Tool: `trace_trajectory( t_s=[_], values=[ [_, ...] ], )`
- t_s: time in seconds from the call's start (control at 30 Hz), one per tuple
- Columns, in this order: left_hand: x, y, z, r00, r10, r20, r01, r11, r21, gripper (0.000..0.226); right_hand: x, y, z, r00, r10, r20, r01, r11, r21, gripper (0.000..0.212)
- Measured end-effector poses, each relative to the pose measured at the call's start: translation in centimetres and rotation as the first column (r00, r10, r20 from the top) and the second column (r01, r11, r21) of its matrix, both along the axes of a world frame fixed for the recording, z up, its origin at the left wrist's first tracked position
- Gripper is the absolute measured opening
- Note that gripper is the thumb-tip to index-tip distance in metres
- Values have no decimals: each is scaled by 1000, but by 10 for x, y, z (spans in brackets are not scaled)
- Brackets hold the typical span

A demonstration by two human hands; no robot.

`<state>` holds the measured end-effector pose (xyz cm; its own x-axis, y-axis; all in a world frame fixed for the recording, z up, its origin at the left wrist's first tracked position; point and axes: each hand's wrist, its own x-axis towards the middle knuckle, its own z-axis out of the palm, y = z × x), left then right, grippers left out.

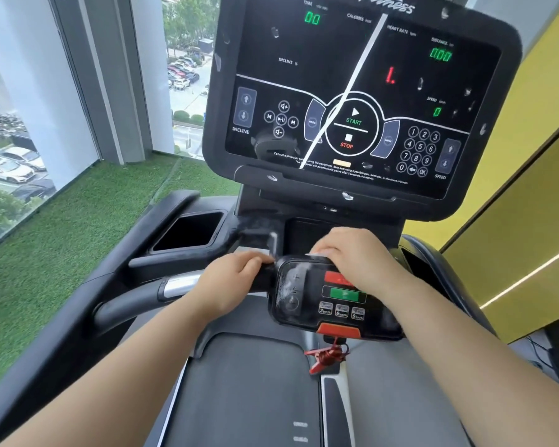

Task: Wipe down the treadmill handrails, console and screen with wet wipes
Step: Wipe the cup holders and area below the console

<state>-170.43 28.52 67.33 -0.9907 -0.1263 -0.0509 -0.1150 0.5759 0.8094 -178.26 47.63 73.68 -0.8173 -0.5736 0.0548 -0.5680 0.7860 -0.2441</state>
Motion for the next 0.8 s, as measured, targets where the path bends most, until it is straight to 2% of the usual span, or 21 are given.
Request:
trace_trajectory(
  t_s=[0.1,0.23,0.3,0.4,0.5,0.63,0.73,0.8],
  values=[
    [-4,3,1,999,35,32,-36,999,33,33,3,34,8,992,-116,39,118,991,-55,27],
    [-13,20,8,997,75,30,-78,993,86,30,8,23,0,993,-114,-10,113,990,-80,28],
    [-17,34,17,997,56,-53,-57,998,-20,31,10,17,-5,995,-86,-54,82,993,-89,28],
    [-23,55,31,988,-38,-152,14,987,-158,34,9,40,-9,991,-129,-42,122,983,-139,26],
    [-27,70,36,985,-115,-128,84,971,-224,35,6,79,-11,970,-242,12,240,951,-197,23],
    [-28,83,36,990,-114,-81,73,917,-392,35,5,97,-15,949,-311,54,313,909,-275,22],
    [-31,95,37,985,-122,-123,54,891,-452,35,11,103,-23,932,-358,60,354,864,-357,21],
    [-32,105,37,976,-156,-150,71,885,-460,35,22,111,-28,912,-394,111,399,795,-457,20]
  ],
)
